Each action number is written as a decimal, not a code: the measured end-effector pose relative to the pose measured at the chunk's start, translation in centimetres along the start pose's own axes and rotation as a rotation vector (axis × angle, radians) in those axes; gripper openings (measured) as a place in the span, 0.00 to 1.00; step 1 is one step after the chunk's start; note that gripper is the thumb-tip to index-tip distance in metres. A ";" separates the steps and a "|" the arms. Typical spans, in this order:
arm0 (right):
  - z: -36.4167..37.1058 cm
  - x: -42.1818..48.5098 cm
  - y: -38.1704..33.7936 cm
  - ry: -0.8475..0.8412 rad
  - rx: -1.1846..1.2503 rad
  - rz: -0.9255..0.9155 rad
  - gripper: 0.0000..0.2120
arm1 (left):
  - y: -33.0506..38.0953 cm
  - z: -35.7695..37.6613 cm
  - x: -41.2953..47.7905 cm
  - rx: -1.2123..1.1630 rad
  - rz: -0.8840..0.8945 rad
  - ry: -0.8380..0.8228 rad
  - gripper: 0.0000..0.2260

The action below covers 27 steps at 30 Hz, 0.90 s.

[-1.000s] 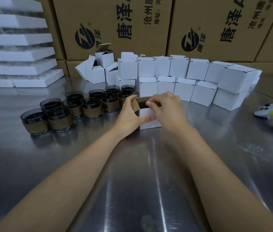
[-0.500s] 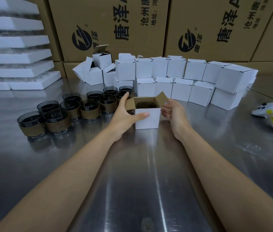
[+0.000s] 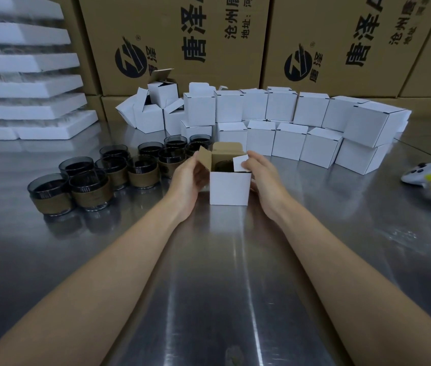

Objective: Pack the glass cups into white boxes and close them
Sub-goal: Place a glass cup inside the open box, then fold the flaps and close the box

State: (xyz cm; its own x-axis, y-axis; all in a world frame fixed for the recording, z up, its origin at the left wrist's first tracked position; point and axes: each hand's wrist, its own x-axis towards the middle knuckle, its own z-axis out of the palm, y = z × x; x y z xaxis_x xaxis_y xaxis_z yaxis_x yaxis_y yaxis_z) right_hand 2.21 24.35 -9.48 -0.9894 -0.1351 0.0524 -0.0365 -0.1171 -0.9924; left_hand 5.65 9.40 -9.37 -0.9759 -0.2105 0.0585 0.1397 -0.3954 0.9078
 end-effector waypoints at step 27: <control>-0.1 -0.9 -0.3 -0.113 0.187 0.007 0.15 | 0.3 0.9 -1.0 0.287 0.121 -0.027 0.12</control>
State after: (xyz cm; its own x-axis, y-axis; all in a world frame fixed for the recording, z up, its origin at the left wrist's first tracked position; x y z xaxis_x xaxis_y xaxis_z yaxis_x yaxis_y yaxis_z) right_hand 3.13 24.66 -9.24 -0.9672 -0.2446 0.0683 0.0071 -0.2948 -0.9555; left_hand 6.56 10.29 -8.76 -0.9598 -0.2149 0.1804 0.2053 -0.0998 0.9736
